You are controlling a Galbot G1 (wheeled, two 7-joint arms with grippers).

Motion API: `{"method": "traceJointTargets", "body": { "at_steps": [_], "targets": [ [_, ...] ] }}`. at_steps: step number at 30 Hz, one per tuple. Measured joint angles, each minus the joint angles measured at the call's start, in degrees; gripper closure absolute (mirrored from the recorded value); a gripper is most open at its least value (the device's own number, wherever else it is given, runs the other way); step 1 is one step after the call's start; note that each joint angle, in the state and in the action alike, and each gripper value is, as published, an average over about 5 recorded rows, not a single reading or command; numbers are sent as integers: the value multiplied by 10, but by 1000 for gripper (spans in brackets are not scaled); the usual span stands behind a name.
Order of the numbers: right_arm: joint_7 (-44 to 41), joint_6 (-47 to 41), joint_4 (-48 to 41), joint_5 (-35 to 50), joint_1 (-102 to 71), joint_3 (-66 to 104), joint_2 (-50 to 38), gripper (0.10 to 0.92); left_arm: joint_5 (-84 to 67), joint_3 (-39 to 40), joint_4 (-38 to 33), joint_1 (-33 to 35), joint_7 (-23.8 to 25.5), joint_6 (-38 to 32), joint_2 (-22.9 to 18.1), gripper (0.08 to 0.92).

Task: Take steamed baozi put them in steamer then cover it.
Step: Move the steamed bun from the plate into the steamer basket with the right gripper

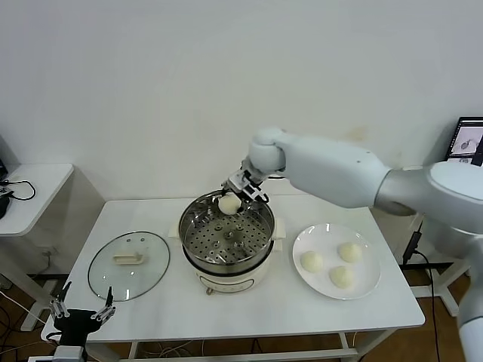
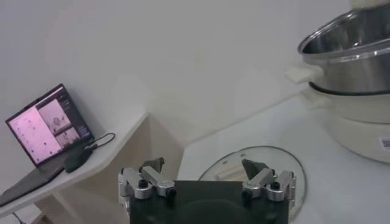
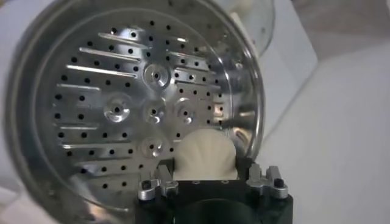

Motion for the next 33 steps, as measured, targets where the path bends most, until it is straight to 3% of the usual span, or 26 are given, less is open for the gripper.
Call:
{"method": "traceJointTargets", "body": {
  "at_steps": [21,29,33],
  "targets": [
    [54,145,-115,-155,-60,18,56,380,0,-3,12,-14,1,0,8,177],
    [60,160,-126,-161,-64,19,60,217,0,-2,9,-13,1,1,5,177],
    [57,157,-120,-148,-59,19,56,204,1,-3,4,-10,2,2,5,177]
  ]
}}
